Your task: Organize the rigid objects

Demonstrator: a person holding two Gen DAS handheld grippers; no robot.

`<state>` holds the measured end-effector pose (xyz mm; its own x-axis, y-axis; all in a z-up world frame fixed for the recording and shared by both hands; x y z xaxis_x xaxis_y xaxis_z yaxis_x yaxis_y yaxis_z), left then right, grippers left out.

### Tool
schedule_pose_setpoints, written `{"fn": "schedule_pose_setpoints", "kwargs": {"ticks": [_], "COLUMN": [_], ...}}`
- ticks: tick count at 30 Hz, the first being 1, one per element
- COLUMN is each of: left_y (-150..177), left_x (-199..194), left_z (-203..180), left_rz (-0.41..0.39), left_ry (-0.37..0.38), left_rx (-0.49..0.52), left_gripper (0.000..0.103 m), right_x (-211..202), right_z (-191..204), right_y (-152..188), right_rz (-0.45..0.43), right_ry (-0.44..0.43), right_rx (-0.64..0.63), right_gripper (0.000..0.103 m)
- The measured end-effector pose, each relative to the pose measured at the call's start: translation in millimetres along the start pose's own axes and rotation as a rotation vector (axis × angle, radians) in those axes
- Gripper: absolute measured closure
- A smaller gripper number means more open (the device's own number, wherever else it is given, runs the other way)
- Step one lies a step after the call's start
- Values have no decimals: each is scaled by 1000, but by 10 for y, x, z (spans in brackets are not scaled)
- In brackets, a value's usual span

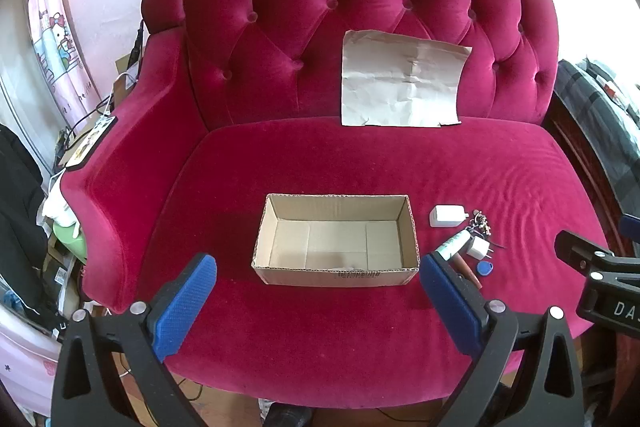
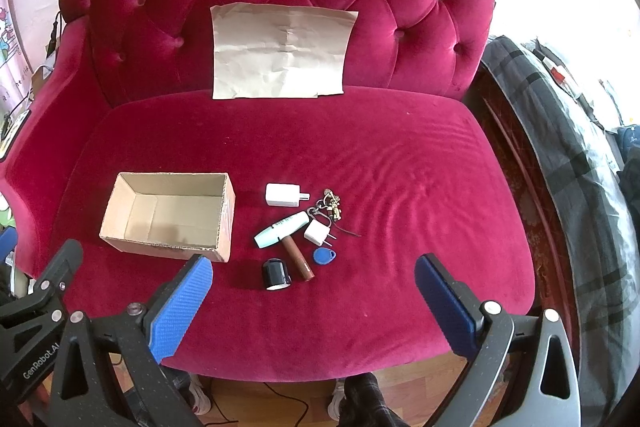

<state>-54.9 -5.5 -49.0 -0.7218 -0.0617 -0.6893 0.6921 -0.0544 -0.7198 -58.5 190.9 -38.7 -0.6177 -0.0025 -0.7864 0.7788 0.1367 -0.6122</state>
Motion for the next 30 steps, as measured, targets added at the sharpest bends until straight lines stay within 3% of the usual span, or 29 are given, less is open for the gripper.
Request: {"fn": "schedule_pose_setpoints", "kwargs": {"ticks": [25,30], "left_y": [1,-1], "left_x": [126,187], "left_z": [110,106], "left_rz": [-3,10], "left_ry": [-23,1], "left_rx": [-21,-23], "left_gripper": [0,0], "right_x": [111,129], "right_z": [47,30], "right_y": [-31,-40], "right_rz": [7,-3], "right_ry": [-4,-21], "right_rx": [-11,-2], "right_gripper": [0,0]}}
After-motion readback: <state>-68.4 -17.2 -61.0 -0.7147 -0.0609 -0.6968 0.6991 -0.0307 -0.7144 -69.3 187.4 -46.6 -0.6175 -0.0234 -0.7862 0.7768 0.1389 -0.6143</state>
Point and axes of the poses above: each gripper's, at about its wrist camera, not at the fingertips, and x roughly the way its jaws point, z to its left, y to its underside, the point moved 8 cm from there along x, roughly the way its jaws point, and after that the axes turned 5 degrees about -z, right-handed, at the moved point
